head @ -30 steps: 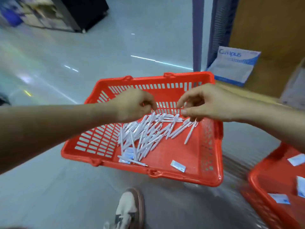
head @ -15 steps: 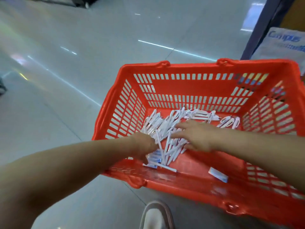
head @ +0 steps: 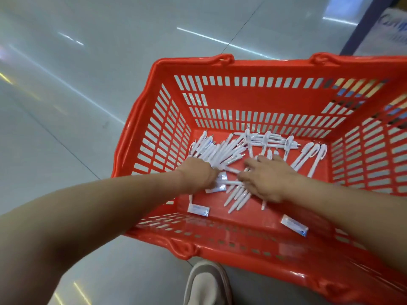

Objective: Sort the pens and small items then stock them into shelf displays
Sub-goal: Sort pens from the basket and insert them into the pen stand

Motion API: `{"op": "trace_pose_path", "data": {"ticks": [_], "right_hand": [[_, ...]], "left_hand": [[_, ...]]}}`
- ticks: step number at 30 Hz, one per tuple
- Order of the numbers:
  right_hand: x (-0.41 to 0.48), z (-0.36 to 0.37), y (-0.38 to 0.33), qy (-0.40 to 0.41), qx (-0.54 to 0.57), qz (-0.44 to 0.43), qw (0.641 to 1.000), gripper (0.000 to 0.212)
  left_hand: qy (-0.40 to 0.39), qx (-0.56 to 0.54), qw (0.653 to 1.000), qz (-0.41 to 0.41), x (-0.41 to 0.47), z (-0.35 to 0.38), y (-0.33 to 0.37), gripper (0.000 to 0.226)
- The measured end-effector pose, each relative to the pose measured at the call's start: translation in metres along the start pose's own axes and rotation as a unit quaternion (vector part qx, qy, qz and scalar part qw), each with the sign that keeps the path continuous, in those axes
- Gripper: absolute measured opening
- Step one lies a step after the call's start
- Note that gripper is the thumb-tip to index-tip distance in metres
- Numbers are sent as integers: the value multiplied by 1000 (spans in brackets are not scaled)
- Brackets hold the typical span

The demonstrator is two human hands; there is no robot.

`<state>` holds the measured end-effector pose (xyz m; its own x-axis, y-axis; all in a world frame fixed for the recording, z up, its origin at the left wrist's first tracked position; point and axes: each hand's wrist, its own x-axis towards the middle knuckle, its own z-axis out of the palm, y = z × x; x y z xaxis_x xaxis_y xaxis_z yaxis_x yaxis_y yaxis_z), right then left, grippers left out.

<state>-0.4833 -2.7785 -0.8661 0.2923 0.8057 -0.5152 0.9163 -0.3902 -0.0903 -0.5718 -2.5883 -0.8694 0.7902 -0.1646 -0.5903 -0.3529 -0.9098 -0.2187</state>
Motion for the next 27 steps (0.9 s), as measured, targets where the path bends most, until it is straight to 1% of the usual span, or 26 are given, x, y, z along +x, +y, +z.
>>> {"op": "trace_pose_path", "data": {"ticks": [2,4,6,8,10,11,12,14,16,18,19,20,22,24,27], "right_hand": [[-1,0,13,-3,28,55,998,40],[-1,3,19,-18,45,98,994,41],[-1,6,15,-6,55,128,990,43],[0,7,4,47,53,128,989,46],[6,4,-11,123,52,64,989,44],[11,2,-20,146,64,13,987,40],[16,1,-29,150,93,-38,984,36],[25,0,-47,109,164,-103,975,31],[33,6,-58,83,167,-124,975,32],[41,15,-59,100,108,-120,982,40],[43,18,-58,114,87,-102,984,44],[45,19,-56,124,77,-75,986,48],[47,19,-51,136,66,-26,988,58],[51,17,-49,135,55,6,989,61],[54,10,-46,115,84,23,990,55]], "left_hand": [[5,-55,997,-62,2,-4,0,34],[-12,-94,993,-70,0,-6,-5,41],[-56,-148,987,-21,-6,-4,-8,43],[-125,-145,979,61,-12,-3,-5,44],[-166,-81,973,142,-14,-2,4,39],[-164,-48,971,167,-15,-2,7,36],[-155,-22,971,178,-15,-1,10,36],[-134,21,974,179,-17,3,13,38],[-122,51,977,169,-19,7,15,40],[-107,66,980,152,-21,8,14,40],[-94,55,985,132,-20,9,13,37],[-83,28,992,94,-18,9,10,34],[-70,-66,995,0,-12,6,1,36],[-68,-166,982,-53,-6,2,-6,37],[-69,-293,949,-88,2,-9,-10,28]]}}
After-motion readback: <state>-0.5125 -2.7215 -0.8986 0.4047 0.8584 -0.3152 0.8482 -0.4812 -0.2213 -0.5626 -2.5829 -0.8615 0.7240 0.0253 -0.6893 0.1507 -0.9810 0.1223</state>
